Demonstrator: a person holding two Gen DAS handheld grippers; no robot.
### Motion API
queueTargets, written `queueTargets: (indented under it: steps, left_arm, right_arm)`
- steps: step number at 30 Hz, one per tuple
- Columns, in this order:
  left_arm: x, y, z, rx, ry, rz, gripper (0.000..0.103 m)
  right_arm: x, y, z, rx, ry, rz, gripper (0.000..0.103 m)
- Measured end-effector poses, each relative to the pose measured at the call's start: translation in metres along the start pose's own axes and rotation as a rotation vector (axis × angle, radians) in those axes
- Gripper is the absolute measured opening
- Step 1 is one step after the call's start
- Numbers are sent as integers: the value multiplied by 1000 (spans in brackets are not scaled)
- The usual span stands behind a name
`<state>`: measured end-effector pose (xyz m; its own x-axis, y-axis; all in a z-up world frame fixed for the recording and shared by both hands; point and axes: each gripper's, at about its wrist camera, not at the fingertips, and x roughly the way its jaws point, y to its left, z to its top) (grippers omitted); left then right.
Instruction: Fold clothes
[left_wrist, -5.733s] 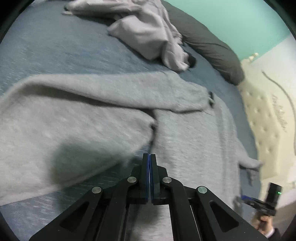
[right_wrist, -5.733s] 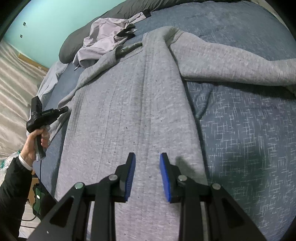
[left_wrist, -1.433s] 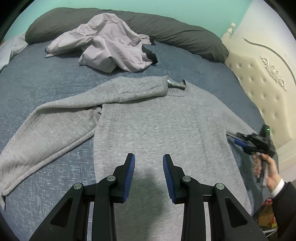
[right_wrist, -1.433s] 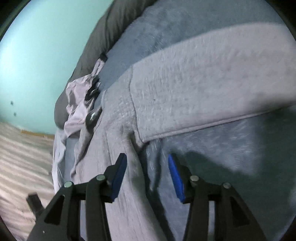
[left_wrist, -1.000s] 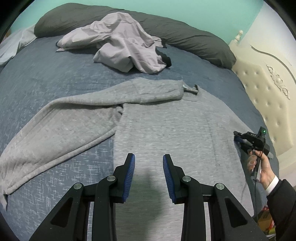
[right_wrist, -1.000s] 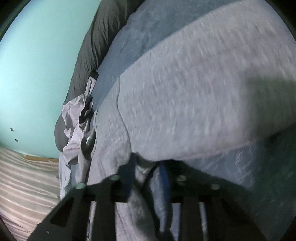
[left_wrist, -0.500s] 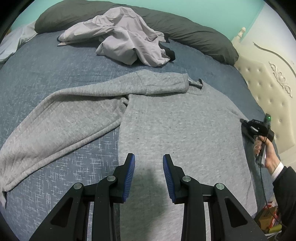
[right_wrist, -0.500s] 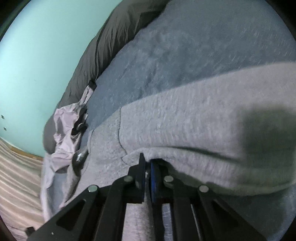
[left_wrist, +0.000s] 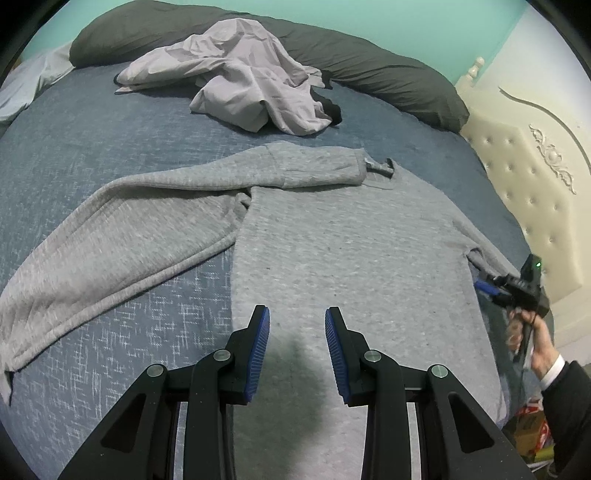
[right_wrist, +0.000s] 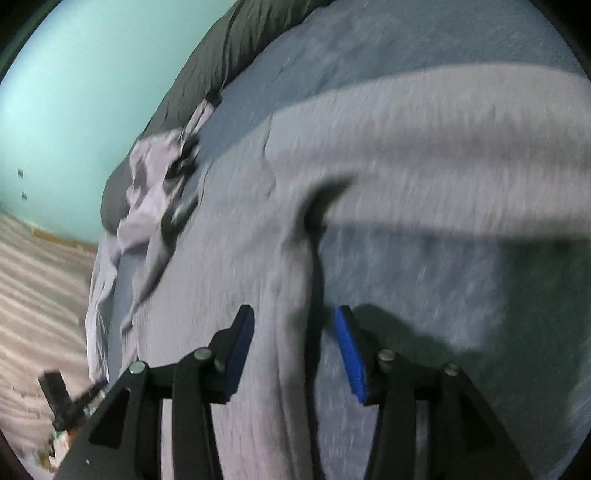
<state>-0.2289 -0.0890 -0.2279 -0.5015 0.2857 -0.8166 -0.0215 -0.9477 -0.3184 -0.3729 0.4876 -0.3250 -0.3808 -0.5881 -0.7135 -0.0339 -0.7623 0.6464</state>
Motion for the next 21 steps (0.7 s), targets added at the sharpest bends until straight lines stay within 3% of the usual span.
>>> queueTargets:
  steps: [2,5,10,15,19,21]
  left_arm:
    - [-5,-5,-2,9,-5,-6,34]
    - [-14,-12,-4,24,-13,-11,34]
    - [-25,-16,-4,34,-27,-12,34]
    - [-30,-15,-5,39,-32,-10,34]
    - [-32,-12,-7,27,-37,-15,34]
    - [-31,-10,-8,26,-33,-13,34]
  right_arm:
    - [5,-3,-9,14,14,-9,46]
    - [11,-8,-19,42,20,-5,36]
    - [-1,8,-24,-22,-31,-22,3]
    - [-20,40,-19,-151,-81,-136,0]
    - [-14,30,-12,-110,-56,-130,2]
    - [-1,21,-13,-73,-11,-167,3]
